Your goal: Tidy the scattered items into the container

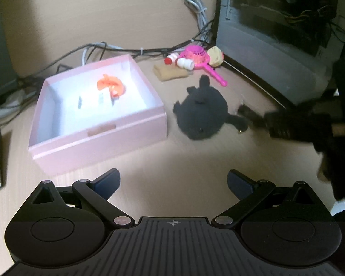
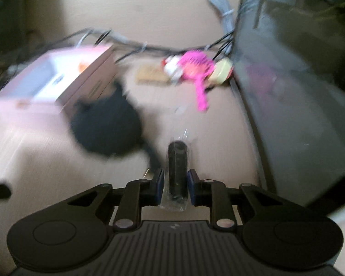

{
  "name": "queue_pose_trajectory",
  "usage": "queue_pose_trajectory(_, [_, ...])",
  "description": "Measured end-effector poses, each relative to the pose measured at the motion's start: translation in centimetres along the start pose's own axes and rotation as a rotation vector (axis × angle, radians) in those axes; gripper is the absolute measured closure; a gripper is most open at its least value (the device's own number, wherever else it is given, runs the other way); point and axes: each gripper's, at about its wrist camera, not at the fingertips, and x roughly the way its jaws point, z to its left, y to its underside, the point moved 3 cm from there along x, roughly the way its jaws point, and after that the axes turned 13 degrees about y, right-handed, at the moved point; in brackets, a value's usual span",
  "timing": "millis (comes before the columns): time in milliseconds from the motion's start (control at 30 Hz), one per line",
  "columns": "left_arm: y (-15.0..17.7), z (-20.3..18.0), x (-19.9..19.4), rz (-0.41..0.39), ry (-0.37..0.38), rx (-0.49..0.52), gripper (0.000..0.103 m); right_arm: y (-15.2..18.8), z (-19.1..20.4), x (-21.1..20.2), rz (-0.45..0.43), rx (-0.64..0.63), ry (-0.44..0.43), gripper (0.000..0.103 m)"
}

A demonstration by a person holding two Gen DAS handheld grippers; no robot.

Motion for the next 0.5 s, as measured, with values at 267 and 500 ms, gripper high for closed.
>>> queue_pose_trajectory(267, [2.2,-0.3,-1.5,0.011,-0.026,-0.032,0.001,2.2,4.5,-4.3,-0.066,-0.178,-0.285,0.056])
queue_pose_trajectory(500, [3.1,-0.4,-1.0,0.028,-0.031,-0.065,0.001,3.6,2.7,-5.8,-0.098,-0.165,-0.246,0.032])
